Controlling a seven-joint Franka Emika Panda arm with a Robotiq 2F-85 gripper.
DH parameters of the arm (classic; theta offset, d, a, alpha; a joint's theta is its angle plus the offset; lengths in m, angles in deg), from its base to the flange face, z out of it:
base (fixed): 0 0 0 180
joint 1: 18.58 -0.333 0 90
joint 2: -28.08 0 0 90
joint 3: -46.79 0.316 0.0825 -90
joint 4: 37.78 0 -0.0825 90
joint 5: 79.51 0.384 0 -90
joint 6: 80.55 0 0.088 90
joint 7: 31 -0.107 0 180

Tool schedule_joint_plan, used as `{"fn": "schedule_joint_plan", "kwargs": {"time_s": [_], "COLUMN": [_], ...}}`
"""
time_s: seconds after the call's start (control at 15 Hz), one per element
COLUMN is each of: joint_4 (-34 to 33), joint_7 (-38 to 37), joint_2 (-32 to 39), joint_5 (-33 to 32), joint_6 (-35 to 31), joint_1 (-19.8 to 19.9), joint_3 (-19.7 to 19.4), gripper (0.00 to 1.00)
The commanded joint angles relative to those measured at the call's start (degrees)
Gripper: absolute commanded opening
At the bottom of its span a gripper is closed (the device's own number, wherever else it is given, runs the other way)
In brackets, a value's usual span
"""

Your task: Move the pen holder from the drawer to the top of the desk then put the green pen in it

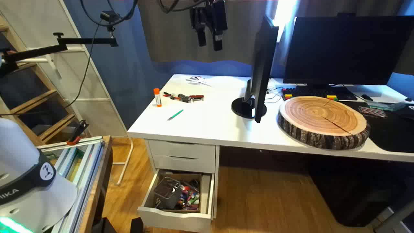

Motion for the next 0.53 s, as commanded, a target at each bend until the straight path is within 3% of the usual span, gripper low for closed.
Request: {"fn": "schedule_joint_plan", "kwargs": {"time_s": [0.0, 0.33, 0.47], "joint_4": [-0.11, -0.11, -0.22], "joint_7": [-0.26, -0.26, 4.25], "joint_2": [0.08, 0.08, 4.13], "joint_5": [-0.34, -0.34, 0.57], "joint_6": [0.15, 0.15, 0.57], "joint_1": [-0.94, -0.94, -1.64], "joint_3": [-0.87, -0.87, -1.64], "gripper": [1.0, 1.0, 1.0]}}
